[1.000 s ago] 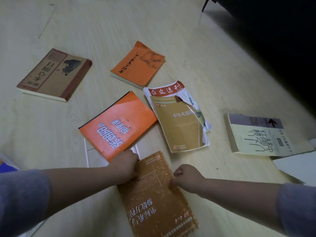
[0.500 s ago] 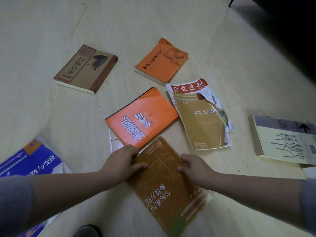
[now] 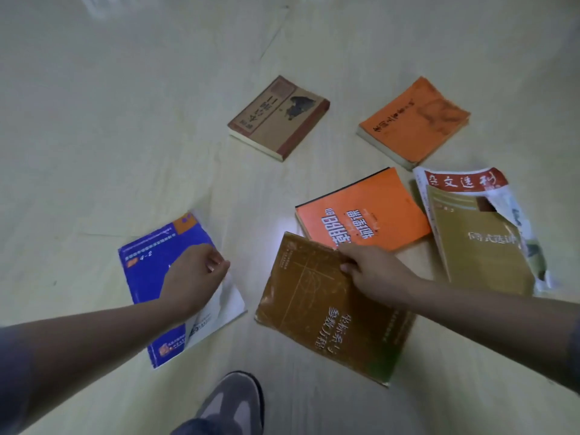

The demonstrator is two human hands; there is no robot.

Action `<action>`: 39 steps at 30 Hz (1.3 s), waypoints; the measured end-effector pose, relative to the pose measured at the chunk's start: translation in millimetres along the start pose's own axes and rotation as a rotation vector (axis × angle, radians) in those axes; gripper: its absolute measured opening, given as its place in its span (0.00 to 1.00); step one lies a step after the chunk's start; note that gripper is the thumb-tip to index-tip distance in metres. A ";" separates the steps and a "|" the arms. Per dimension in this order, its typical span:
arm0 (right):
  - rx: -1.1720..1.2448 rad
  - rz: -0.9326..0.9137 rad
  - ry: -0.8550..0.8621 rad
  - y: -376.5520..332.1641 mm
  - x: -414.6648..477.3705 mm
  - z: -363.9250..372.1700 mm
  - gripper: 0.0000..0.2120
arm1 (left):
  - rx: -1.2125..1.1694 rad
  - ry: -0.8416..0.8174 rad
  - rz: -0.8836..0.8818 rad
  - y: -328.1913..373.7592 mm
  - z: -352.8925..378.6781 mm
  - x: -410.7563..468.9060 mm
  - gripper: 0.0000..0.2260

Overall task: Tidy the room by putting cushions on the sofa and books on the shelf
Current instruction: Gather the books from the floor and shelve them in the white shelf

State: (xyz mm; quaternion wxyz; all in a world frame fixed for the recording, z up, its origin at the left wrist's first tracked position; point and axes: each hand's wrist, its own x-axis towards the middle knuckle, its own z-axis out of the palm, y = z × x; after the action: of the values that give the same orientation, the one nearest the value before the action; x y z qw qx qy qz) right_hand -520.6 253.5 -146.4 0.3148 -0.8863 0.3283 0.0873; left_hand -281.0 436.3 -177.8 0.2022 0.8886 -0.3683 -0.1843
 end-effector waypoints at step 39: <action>-0.203 0.008 0.039 40.9 4.3 -55.8 0.07 | -0.430 0.042 0.265 76.9 -21.9 43.6 0.05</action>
State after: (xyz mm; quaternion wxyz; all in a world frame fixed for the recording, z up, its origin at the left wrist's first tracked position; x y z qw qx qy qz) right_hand -546.2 192.9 -124.5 0.2165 -0.9139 0.3272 0.1042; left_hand -286.3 359.7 -128.9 0.4163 0.7729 -0.4296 -0.2117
